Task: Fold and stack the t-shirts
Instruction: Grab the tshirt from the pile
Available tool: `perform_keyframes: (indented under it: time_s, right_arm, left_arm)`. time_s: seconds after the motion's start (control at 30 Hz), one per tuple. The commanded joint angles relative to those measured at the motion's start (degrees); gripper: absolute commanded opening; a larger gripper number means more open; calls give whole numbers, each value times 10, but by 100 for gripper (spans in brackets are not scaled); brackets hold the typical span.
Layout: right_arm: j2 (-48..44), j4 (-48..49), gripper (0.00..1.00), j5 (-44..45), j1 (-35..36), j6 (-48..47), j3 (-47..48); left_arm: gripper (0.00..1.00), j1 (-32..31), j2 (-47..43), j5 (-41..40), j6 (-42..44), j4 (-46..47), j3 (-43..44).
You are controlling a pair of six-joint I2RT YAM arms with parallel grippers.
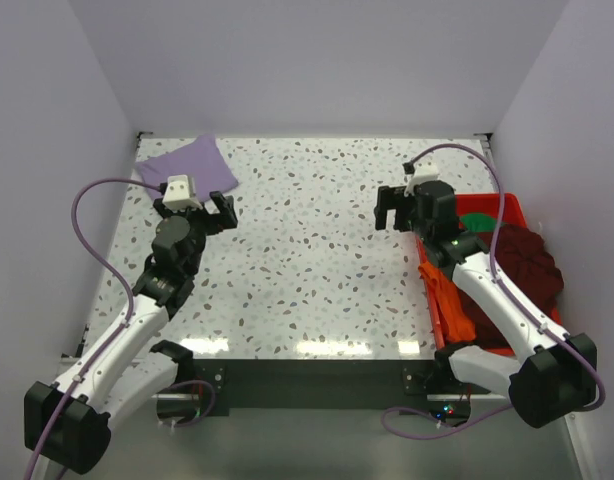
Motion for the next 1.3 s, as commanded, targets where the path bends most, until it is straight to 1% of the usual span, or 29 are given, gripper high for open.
perform_keyframes:
  time_s: [0.0,0.03,0.07,0.27,0.3,0.37,0.4,0.47,0.5,0.57,0.6,0.63,0.7,0.77,0.83,0.97,1.27]
  right_arm:
    - [-19,18,98,94,2,50,-3]
    - [-21,13,98,122,2,76,-3]
    - [-22,5,98,152,2,81,-1]
    - [-34,-94,98,224,2,143,24]
    - [-38,-126,99,251,1,153,26]
    - [-51,-163,99,279,1,171,32]
    - [-52,-207,98,303,1,175,43]
    - [-54,-265,99,339,1,206,59]
    - [-63,-314,99,376,-1,219,65]
    - [-82,-344,99,399,-2,246,60]
    - [-107,-371,99,416,-5,259,52]
    - [-118,-382,99,421,-5,280,47]
    - [-143,-393,99,422,-8,289,35]
    - [-144,-418,99,434,-10,308,32]
    - [-129,-438,99,440,-11,325,35]
    - [-93,-463,99,441,-14,329,30]
    - [-9,-390,99,397,-40,313,-11]
  left_arm:
    - [100,2,-10,-9,-10,19,-4]
    - [100,2,-10,-14,-10,19,-4]
    - [100,2,-9,-15,-11,19,-4]
    - [100,2,-7,-12,-16,15,1]
    - [100,2,-8,-12,-16,13,2]
    - [100,2,-6,-13,-16,7,8]
    - [100,2,-5,-16,-16,-3,10]
    - [100,2,-2,-17,-16,-10,15]
    - [100,2,-2,-18,-15,-11,14]
    - [100,2,-1,-17,-16,-12,13]
    - [100,2,1,-12,-16,-12,13]
    - [100,2,6,-6,-16,-11,14]
    - [100,2,14,9,-14,-8,16]
    - [100,2,32,28,-9,-9,22]
    - [100,2,50,36,-6,-18,29]
    - [100,2,71,39,-1,-30,44]
    - [100,2,60,36,0,-31,38]
